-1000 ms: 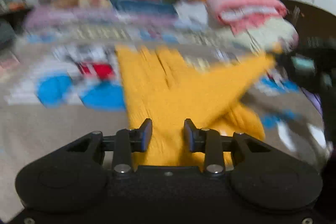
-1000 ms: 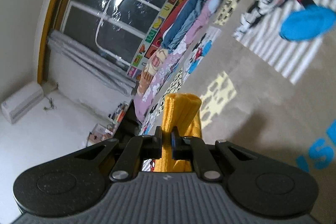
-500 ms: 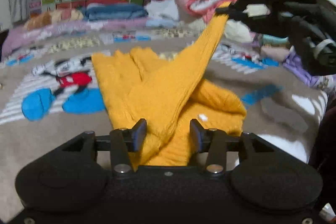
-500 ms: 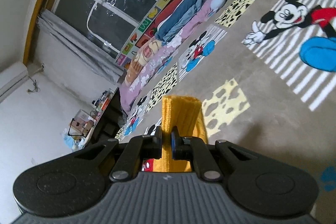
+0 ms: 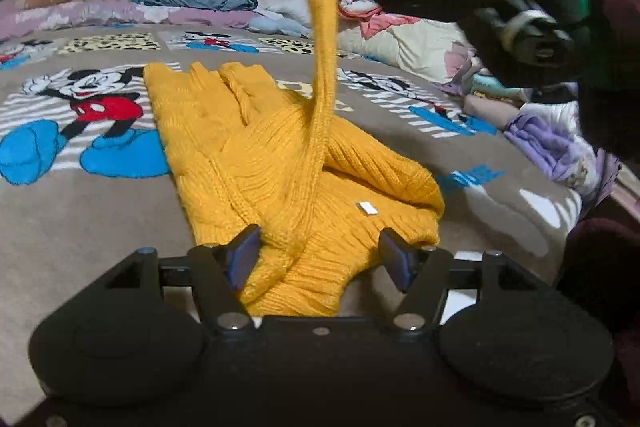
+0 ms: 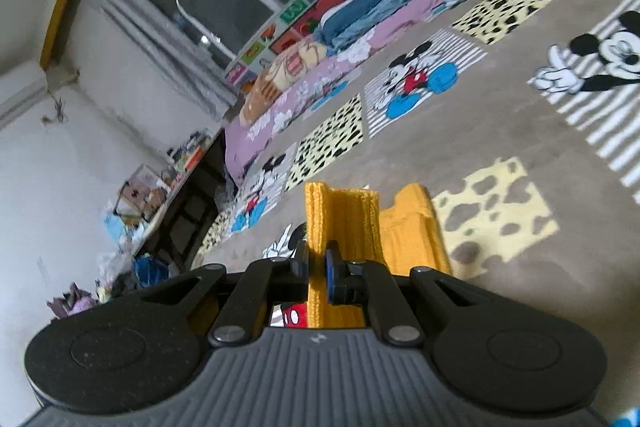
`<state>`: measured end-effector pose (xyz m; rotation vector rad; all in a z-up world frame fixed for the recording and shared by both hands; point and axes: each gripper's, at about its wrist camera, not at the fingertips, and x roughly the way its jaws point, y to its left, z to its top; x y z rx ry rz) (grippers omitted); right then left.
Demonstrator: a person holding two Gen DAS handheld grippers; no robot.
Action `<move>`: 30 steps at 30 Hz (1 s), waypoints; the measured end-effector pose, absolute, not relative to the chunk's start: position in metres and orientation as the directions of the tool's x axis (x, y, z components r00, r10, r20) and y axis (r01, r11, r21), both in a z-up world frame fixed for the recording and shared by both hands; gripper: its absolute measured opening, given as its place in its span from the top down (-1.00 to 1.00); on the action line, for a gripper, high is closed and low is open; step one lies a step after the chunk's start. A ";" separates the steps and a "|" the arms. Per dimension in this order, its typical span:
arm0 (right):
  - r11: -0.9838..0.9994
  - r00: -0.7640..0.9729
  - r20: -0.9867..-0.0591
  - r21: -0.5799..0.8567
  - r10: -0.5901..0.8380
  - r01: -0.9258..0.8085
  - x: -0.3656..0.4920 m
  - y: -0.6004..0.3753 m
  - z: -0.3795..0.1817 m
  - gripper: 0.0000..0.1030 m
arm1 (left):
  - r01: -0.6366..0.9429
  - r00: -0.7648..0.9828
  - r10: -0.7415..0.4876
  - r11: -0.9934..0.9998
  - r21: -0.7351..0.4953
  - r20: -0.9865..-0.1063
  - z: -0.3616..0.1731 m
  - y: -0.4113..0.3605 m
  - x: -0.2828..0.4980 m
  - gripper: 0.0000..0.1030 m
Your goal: Fold clothes
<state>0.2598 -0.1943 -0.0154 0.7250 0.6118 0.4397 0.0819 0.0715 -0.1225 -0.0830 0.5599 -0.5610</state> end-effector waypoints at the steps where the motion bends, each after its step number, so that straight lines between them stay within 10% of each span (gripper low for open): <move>1: 0.679 0.736 -0.371 0.716 0.567 -0.162 0.266 -0.187 -0.016 0.81 | 0.483 0.697 -0.535 0.843 -0.238 -0.477 -0.122 0.074 0.083 -0.23; 30: 0.773 0.630 -0.540 0.614 0.558 -0.159 0.373 -0.054 -0.056 0.82 | 0.311 0.603 -0.740 0.563 -0.766 -0.298 -0.134 0.145 0.112 -0.24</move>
